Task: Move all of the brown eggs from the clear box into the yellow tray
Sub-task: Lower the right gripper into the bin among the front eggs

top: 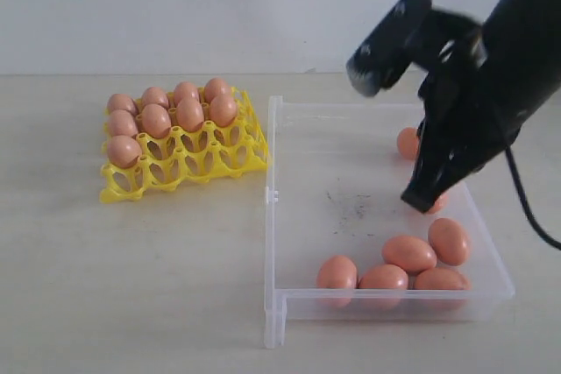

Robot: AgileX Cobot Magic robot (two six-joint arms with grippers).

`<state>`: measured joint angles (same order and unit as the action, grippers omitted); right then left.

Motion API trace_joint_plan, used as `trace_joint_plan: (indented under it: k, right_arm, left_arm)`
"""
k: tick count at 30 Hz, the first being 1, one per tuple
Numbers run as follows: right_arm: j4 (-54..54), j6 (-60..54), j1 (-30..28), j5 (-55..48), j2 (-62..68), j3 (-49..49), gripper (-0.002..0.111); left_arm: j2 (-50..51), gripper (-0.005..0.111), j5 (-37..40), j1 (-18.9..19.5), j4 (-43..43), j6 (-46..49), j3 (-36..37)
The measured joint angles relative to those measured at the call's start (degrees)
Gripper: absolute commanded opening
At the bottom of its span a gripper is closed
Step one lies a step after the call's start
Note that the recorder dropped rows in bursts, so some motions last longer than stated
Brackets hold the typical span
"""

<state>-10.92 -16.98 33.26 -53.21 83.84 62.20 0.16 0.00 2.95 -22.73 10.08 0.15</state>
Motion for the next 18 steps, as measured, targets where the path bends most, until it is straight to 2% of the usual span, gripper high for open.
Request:
trace_joint_plan:
  k: [4, 7, 9, 11, 16, 18]
  right_arm:
    - [0.0, -9.3, -1.9, -0.9, 10.8, -0.2, 0.0]
    - [-0.6, -11.0, -1.9, 1.4, 15.9, -0.2, 0.001]
    - [-0.8, -11.4, -1.9, 4.3, 18.0, -0.2, 0.006]
    - [-1.2, -11.5, -1.9, 6.8, 18.9, -0.2, 0.016]
    - [-2.0, -11.5, -1.9, 8.7, 19.0, -0.2, 0.054]
    - [-2.0, -11.5, -1.9, 8.7, 19.0, -0.2, 0.063]
  left_arm:
    - [0.0, 0.004, 0.0, 0.0, 0.0, 0.0, 0.0]
    - [0.0, 0.004, 0.0, 0.0, 0.0, 0.0, 0.0]
    - [0.0, 0.004, 0.0, 0.0, 0.0, 0.0, 0.0]
    - [0.0, 0.004, 0.0, 0.0, 0.0, 0.0, 0.0]
    - [0.0, 0.004, 0.0, 0.0, 0.0, 0.0, 0.0]
    - [0.0, 0.004, 0.0, 0.0, 0.0, 0.0, 0.0]
